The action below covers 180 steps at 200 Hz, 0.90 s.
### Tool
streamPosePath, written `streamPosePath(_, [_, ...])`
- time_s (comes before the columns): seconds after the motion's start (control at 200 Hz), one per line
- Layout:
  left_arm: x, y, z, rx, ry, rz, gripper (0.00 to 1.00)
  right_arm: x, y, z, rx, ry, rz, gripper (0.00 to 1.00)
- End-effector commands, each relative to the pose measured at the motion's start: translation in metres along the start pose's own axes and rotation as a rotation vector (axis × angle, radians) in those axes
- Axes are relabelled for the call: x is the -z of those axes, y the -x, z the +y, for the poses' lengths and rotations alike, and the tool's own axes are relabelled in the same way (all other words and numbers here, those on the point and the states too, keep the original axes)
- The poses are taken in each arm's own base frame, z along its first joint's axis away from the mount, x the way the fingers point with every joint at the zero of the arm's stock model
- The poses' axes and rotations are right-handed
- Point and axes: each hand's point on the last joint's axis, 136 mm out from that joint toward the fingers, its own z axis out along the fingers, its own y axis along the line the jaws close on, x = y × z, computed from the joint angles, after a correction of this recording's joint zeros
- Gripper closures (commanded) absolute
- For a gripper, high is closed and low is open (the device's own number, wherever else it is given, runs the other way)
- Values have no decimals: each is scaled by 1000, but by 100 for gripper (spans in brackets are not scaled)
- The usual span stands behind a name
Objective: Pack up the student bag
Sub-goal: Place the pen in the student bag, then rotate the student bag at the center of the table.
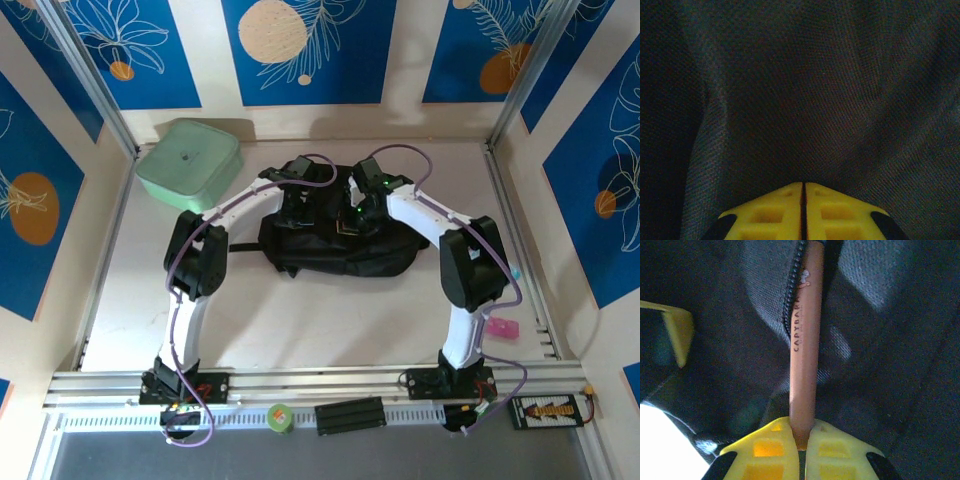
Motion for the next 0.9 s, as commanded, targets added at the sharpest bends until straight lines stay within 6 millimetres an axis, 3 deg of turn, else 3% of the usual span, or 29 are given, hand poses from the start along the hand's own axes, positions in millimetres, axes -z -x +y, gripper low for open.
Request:
streamPosePath(0.0, [3,-17,9,-11,14,75,89,-1,32,14,86,106,-45,95])
streamPosePath(0.09, [4,-16,6,-11,-2,70,89,-1,39,12,76,100,-54,91])
streamPosePath(0.165, [9,-13,2,-14,-21,62,89,9,40,11,62,106,-81,78])
streamPosePath(0.29, [31,-2,-11,-16,-87,16,81,39,38,6,29,110,-163,61])
streamPosePath(0.36, [48,5,-19,-10,-140,-19,75,51,36,-1,-4,111,-204,56])
streamPosePath(0.46, [68,6,-28,15,-201,-48,66,53,35,-30,-87,41,-226,53])
streamPosePath(0.58, [83,-7,-32,73,-271,-51,58,52,29,-82,-220,-160,-200,51])
streamPosePath(0.645, [90,-20,-27,109,-269,-45,54,51,18,-103,-267,-248,-168,51])
streamPosePath(0.745, [92,-45,-20,190,-279,-24,49,39,-8,-117,-306,-308,-71,51])
streamPosePath(0.895, [70,-79,-16,331,-333,15,48,19,-60,-112,-387,-278,75,52])
